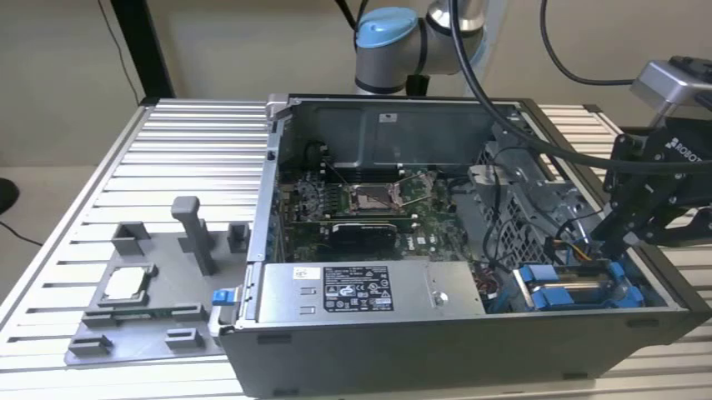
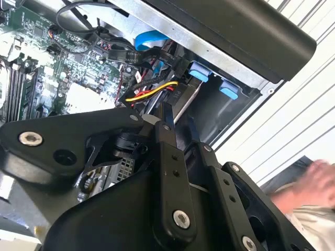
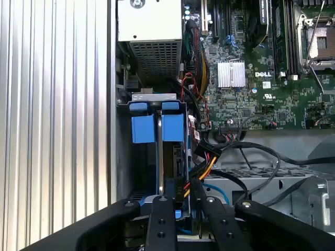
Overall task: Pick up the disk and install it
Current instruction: 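Insert the first disk wire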
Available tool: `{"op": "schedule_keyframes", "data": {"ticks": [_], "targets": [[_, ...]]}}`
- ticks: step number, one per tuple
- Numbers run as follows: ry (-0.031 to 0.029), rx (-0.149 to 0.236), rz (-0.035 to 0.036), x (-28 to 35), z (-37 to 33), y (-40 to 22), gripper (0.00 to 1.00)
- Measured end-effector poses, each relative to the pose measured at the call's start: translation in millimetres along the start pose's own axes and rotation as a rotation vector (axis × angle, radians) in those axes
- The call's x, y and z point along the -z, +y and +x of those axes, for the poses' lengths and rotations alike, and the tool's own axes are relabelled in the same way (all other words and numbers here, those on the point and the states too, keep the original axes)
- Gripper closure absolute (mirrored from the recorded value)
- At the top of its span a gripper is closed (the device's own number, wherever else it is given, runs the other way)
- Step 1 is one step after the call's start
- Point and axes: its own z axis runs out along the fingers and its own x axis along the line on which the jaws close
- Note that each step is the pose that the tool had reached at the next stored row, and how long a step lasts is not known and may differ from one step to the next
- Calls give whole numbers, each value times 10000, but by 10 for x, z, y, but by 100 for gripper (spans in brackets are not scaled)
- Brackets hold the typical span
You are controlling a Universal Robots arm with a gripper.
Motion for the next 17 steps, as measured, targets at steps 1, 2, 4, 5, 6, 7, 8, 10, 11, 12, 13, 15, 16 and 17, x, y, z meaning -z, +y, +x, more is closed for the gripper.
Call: {"op": "schedule_keyframes", "data": {"ticks": [1, 2, 4, 5, 6, 7, 8, 10, 11, 12, 13, 15, 16, 17], "targets": [[0, 0, 0, 1, 0, 0, 100], [0, 0, 0, 1, 0, 0, 100], [-7, 4, 32, 5, 0, 1, 100], [-14, 8, 95, 5, 0, 1, 100], [-20, 12, 148, 4, 0, 0, 100], [-22, 12, 202, 4, 1, -2, 100], [-24, 12, 263, 6, 4, -4, 100], [-32, 12, 402, 6, 14, -10, 100], [-37, 10, 471, 6, 19, -12, 100], [-39, 11, 525, 8, 21, -21, 100], [-39, 15, 543, 11, 21, -41, 100], [-37, 31, 544, 15, 19, -85, 100], [-35, 50, 545, 17, 18, -109, 100], [-34, 62, 545, 17, 17, -127, 100]]}}
